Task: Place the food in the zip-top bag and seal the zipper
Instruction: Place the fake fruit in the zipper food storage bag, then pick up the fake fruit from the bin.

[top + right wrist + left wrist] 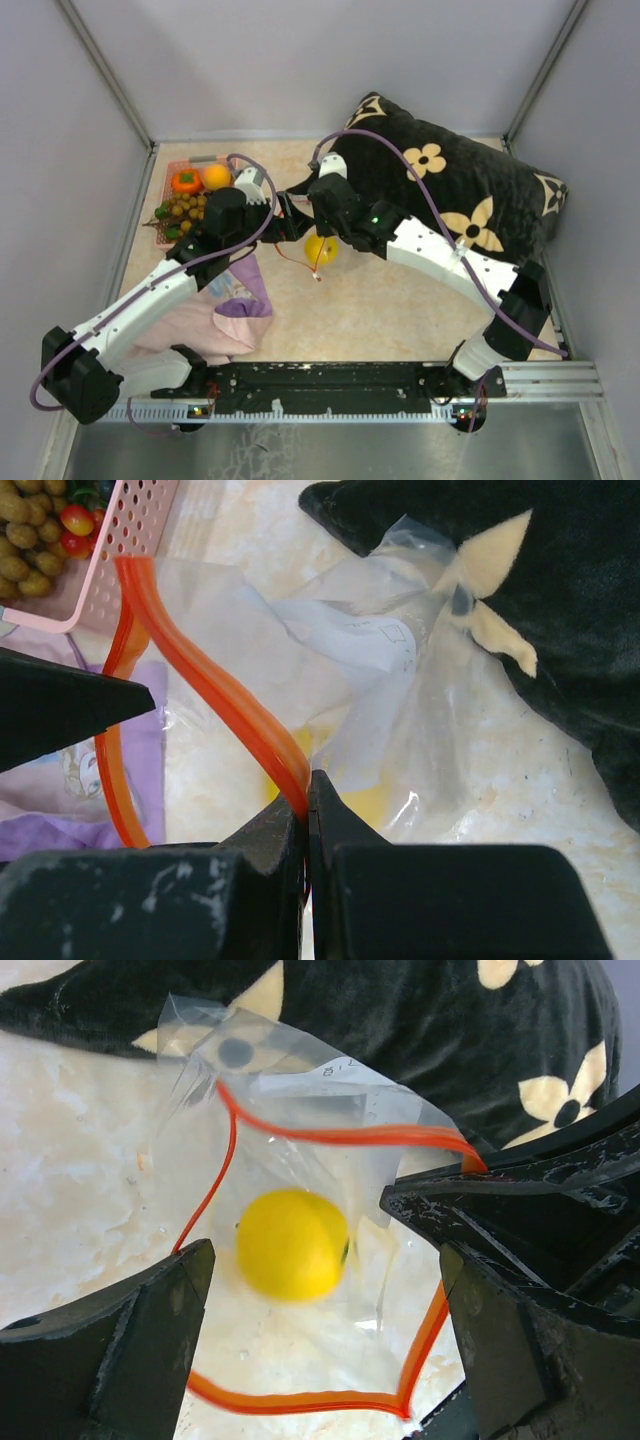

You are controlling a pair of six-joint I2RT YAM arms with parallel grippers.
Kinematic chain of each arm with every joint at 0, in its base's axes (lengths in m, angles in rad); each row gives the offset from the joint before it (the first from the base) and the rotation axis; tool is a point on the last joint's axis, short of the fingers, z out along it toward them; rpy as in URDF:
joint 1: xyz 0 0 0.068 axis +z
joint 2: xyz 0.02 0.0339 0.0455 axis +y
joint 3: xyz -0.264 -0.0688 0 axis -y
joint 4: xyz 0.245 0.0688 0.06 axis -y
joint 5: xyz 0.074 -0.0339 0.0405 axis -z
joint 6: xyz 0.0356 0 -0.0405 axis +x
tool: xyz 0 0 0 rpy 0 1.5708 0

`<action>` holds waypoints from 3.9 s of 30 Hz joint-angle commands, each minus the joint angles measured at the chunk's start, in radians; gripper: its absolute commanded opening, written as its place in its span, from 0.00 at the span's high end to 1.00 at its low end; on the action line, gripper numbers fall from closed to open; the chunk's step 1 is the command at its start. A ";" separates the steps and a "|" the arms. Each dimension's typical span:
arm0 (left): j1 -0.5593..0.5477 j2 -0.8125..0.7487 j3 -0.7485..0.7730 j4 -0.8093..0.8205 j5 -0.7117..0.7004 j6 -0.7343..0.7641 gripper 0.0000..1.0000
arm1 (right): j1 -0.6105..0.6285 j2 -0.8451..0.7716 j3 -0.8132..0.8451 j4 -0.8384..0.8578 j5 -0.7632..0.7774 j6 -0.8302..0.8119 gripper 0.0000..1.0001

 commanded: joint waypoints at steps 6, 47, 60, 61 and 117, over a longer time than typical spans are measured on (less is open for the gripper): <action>-0.004 -0.022 0.092 -0.101 -0.018 -0.034 0.00 | -0.015 -0.035 0.010 0.053 -0.016 0.030 1.00; 0.537 0.528 0.463 -0.515 -0.172 0.254 0.28 | -0.084 -0.083 -0.102 0.088 -0.071 0.015 1.00; 0.536 0.632 0.373 -0.376 -0.330 -0.062 0.43 | -0.111 -0.060 -0.114 0.102 -0.107 0.012 1.00; 0.536 0.644 0.375 -0.373 -0.336 -0.079 0.43 | -0.114 -0.059 -0.115 0.102 -0.112 0.010 1.00; 0.522 0.442 0.343 -0.520 -0.209 0.126 0.85 | -0.190 -0.092 -0.140 0.131 -0.196 -0.011 1.00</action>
